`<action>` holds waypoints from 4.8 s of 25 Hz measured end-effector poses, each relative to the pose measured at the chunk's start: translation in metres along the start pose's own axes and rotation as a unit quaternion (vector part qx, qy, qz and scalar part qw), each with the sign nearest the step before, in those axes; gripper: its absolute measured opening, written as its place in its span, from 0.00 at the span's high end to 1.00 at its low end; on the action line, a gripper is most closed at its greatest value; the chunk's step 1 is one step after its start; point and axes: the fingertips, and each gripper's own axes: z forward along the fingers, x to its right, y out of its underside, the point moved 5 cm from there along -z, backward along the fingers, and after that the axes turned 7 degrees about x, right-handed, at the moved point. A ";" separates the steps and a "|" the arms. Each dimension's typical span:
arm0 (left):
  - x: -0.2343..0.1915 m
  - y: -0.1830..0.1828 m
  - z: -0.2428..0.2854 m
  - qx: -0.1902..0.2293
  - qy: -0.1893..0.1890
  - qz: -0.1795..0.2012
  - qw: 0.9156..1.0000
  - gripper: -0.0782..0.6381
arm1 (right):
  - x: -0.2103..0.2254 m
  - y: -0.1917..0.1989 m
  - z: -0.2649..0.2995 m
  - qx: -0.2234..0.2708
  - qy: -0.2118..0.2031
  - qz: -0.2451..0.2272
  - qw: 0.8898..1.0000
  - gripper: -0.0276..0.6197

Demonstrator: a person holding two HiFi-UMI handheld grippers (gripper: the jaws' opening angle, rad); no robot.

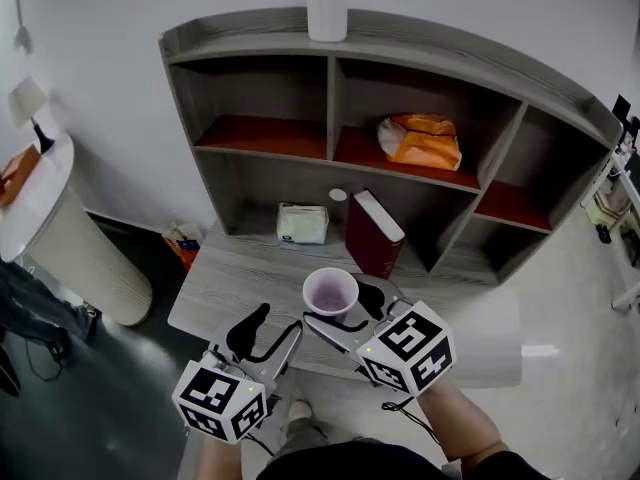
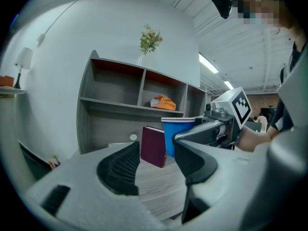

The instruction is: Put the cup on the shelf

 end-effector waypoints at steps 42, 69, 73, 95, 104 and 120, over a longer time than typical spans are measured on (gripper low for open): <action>-0.157 -0.076 0.041 0.032 0.024 0.022 0.999 0.59 | 0.065 -0.139 0.179 0.019 0.028 -0.056 0.998 0.48; -0.211 -0.101 0.097 0.036 0.008 0.031 0.999 0.59 | 0.167 -0.182 0.267 0.016 0.066 -0.053 0.996 0.48; -0.215 -0.102 0.100 0.036 0.007 0.029 0.999 0.59 | 0.173 -0.178 0.275 0.006 0.067 -0.051 0.996 0.48; -0.205 -0.102 0.103 0.043 -0.011 0.039 0.998 0.57 | 0.176 -0.177 0.253 0.052 0.103 -0.040 0.992 0.39; -0.187 -0.099 0.100 0.048 0.006 0.034 0.998 0.57 | 0.165 -0.171 0.225 0.093 0.129 -0.041 0.986 0.41; -0.164 -0.094 0.084 0.077 0.022 0.001 0.997 0.60 | 0.127 -0.131 0.165 0.128 0.138 -0.013 0.982 0.59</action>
